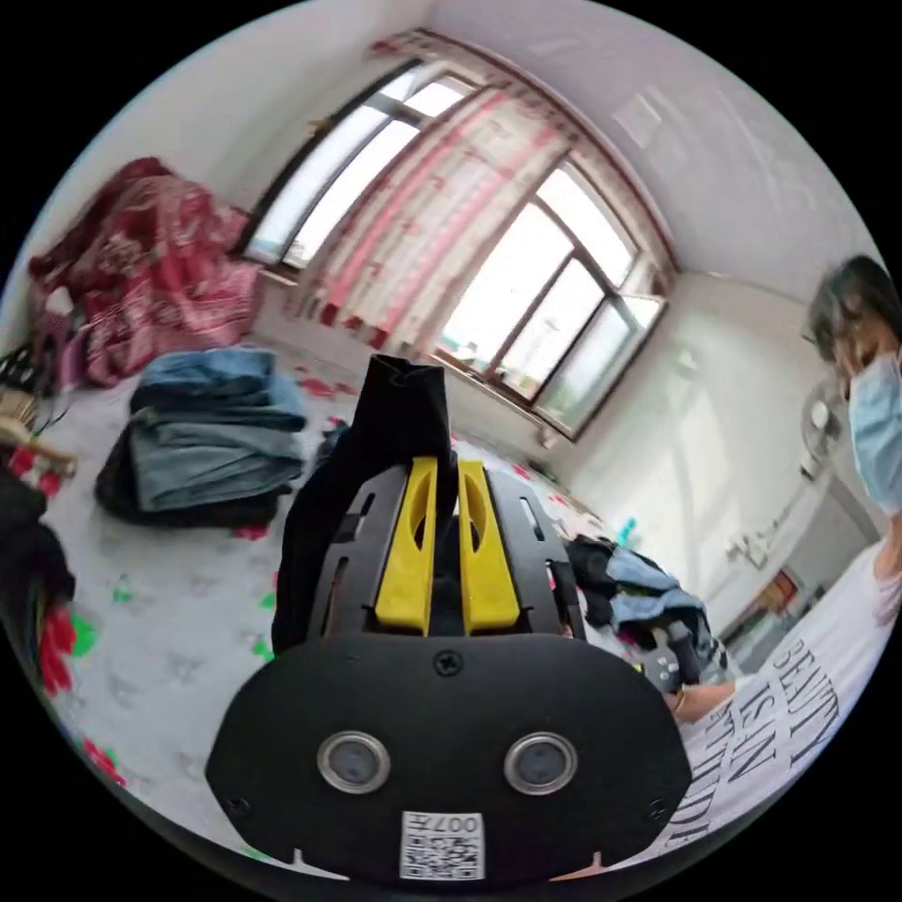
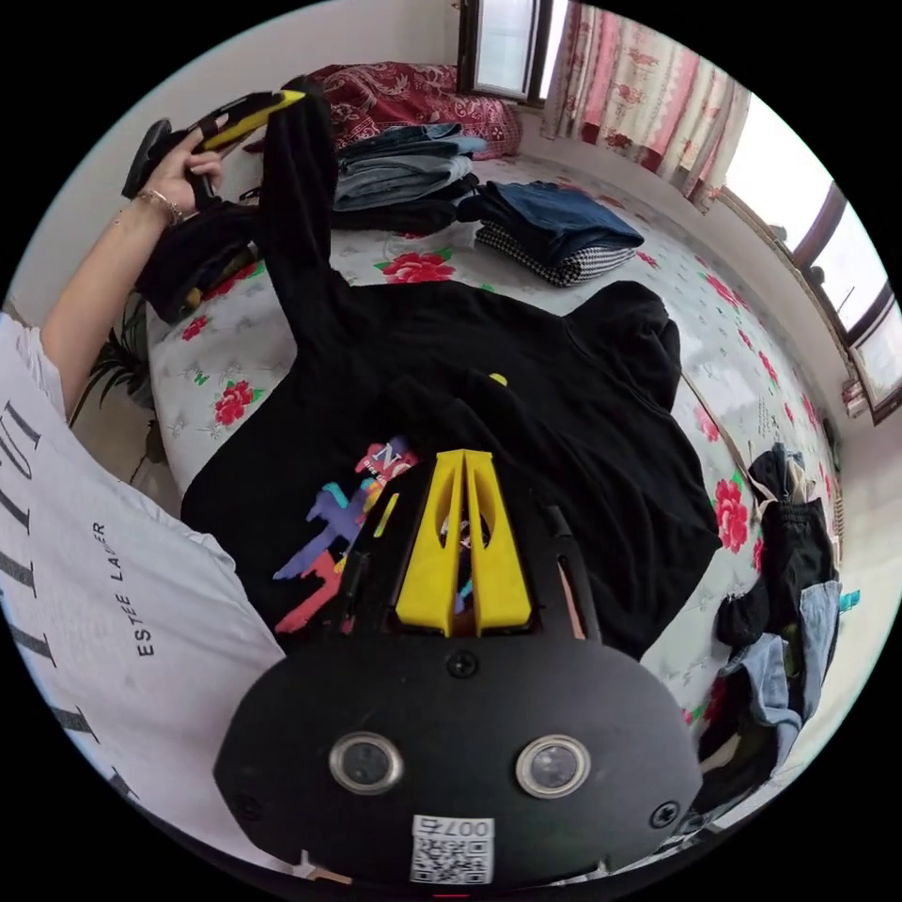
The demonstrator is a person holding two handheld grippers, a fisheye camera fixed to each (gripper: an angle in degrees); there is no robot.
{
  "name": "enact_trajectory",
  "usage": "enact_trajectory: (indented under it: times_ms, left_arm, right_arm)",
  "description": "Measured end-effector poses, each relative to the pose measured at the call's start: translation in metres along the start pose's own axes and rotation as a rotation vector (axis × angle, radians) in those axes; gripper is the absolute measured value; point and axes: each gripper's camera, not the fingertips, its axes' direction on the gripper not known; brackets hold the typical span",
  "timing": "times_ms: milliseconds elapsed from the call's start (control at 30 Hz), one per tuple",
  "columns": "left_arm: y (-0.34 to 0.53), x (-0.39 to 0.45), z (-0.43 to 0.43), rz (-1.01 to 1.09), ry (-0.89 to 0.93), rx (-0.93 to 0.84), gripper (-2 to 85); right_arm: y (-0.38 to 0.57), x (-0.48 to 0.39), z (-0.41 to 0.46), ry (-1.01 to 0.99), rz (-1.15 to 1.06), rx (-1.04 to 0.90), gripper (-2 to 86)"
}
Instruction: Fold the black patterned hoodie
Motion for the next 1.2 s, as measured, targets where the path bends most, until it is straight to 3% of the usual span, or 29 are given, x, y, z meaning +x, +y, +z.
enact_trajectory:
  times_ms: [100,167,200,267,400,567,700,800,900,1033,1200]
  left_arm:
    - [0.03,0.155,0.108,0.203,0.239,-0.142,5.5]
    - [0.119,0.272,0.227,0.264,0.442,-0.383,12.6]
    - [0.174,0.313,0.279,0.281,0.458,-0.537,13.8]
    - [0.254,0.347,0.322,0.309,0.372,-0.679,14.2]
    - [0.377,0.328,0.331,0.27,0.127,-0.827,13.8]
    - [0.437,0.26,0.325,0.211,-0.144,-0.926,13.4]
    - [0.476,0.237,0.36,0.188,-0.189,-0.976,13.3]
    - [0.555,0.217,0.421,0.187,-0.237,-1.113,13.6]
    - [0.586,0.214,0.434,0.199,-0.244,-1.073,13.4]
    - [0.598,0.201,0.456,0.168,-0.25,-1.106,11.5]
    - [0.552,0.19,0.497,0.229,-0.277,-1.037,10.6]
  right_arm:
    - [0.016,0.038,-0.016,0.071,0.093,0.029,-0.1]
    - [0.031,0.067,-0.023,0.112,0.173,0.042,0.0]
    - [0.044,0.089,-0.025,0.132,0.235,0.042,0.2]
    - [0.067,0.124,-0.025,0.141,0.341,0.032,0.6]
    - [0.118,0.203,-0.023,0.019,0.545,0.021,2.2]
    - [0.129,0.276,-0.017,-0.101,0.677,0.096,3.7]
    - [0.102,0.322,0.025,-0.234,0.682,0.051,3.2]
    - [0.083,0.333,0.052,-0.39,0.62,-0.054,1.5]
    - [0.086,0.335,0.023,-0.256,0.539,-0.06,1.5]
    - [0.099,0.346,0.028,-0.344,0.558,-0.178,4.5]
    - [0.046,0.422,-0.037,-0.308,0.575,0.128,9.1]
